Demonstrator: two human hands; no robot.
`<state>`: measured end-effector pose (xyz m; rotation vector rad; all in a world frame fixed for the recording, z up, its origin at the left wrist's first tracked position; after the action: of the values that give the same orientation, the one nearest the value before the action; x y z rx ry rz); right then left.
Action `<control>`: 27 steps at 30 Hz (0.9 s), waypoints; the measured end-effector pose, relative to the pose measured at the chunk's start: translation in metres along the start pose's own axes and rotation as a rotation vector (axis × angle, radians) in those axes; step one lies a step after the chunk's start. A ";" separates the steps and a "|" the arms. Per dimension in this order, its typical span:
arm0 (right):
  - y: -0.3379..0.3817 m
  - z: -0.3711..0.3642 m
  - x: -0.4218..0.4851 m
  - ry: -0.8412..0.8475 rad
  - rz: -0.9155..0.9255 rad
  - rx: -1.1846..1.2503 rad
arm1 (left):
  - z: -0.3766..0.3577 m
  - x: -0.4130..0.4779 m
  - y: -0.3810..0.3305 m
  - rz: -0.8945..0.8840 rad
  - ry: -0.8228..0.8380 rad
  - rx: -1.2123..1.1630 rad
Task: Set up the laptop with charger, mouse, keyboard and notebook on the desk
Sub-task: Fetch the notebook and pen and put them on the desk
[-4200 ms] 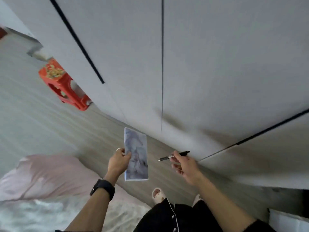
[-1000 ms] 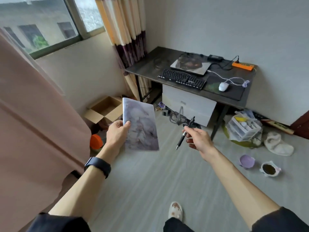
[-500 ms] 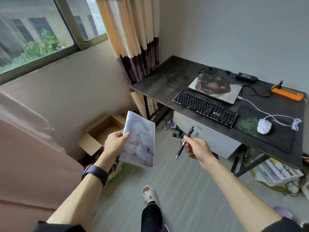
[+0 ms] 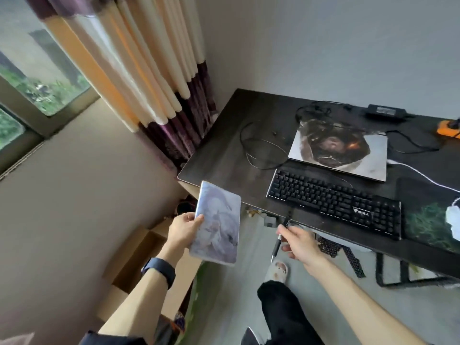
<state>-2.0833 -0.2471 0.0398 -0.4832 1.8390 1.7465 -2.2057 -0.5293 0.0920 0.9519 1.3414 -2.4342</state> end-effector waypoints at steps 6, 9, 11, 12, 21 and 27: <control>0.044 0.002 0.124 -0.016 -0.041 -0.080 | 0.003 0.119 -0.059 0.000 0.063 0.096; 0.056 0.001 0.169 -0.037 -0.107 -0.080 | 0.010 0.171 -0.070 0.062 0.109 0.135; 0.061 -0.001 0.194 -0.010 -0.152 -0.114 | 0.013 0.210 -0.068 0.100 0.138 0.144; 0.065 -0.002 0.209 -0.009 -0.175 -0.123 | 0.013 0.229 -0.071 0.126 0.161 0.174; 0.085 -0.029 0.275 -0.037 -0.363 -0.201 | 0.002 0.335 -0.107 0.227 0.316 0.444; 0.103 -0.032 0.299 -0.164 -0.424 -0.184 | -0.015 0.394 -0.146 0.168 0.371 0.528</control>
<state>-2.3844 -0.2356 -0.0615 -0.7204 1.3501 1.6110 -2.5707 -0.3850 -0.0599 1.6307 0.6523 -2.6095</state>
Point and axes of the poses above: each hand's wrist, its own x-axis towards the middle knuckle, its own z-axis out of the back of the hand, y = z × x, the point moved 2 cm from there along x, towards the middle knuckle, and after that the axes turned 14 degrees about y, right-handed, at the moved point
